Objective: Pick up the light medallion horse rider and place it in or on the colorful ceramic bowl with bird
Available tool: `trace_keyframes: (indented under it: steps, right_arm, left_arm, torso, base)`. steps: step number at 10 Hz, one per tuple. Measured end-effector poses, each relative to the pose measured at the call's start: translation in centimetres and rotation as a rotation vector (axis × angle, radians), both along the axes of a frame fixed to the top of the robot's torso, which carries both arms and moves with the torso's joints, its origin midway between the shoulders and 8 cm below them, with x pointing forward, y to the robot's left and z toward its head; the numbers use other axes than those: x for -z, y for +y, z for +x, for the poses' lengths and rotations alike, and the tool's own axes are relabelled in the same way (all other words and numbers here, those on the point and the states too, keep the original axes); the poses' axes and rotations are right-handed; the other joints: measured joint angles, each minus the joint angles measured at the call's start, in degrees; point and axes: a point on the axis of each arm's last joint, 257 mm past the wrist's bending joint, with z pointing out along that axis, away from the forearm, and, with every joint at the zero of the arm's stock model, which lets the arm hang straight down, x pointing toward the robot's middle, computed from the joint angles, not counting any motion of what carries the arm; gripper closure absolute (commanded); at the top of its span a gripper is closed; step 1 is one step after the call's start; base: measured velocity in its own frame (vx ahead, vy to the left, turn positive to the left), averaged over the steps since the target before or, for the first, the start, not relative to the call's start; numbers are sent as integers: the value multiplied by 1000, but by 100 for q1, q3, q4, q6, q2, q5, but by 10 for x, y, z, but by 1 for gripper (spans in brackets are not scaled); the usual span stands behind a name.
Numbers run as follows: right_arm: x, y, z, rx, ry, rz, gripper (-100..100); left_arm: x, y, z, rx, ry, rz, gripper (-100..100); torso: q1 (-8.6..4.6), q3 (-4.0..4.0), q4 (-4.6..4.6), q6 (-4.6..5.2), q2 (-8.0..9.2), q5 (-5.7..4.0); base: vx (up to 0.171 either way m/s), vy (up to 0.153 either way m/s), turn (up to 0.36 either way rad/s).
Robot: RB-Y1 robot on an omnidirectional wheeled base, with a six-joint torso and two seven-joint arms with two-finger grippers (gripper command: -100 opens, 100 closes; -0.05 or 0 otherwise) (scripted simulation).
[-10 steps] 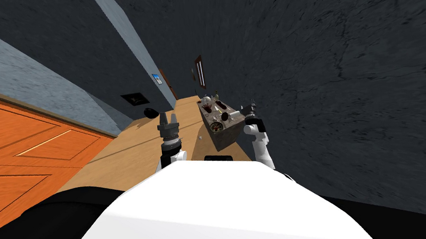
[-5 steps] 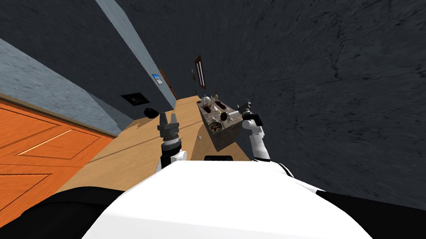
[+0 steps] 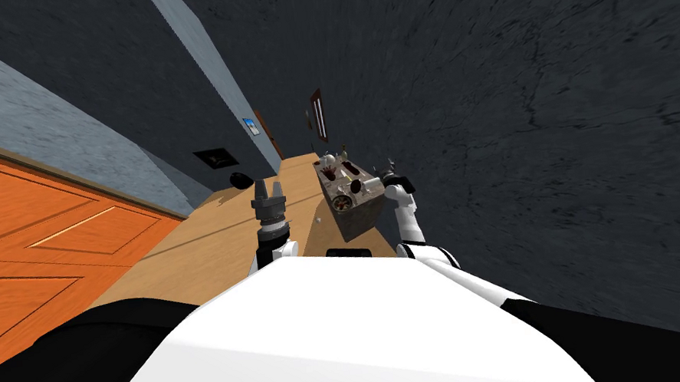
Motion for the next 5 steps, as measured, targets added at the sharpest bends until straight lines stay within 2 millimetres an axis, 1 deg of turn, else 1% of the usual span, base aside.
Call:
trace_keyframes:
  steps: [5]
  right_arm:
    - [18, 32, 35, -109, 123, 198, -100]
  left_arm:
    - [0, 0, 0, 0, 0, 0, 0]
  torso:
    - [-1, -2, -1, 1, -3, 0]
  base:
    - [12, -34, 0]
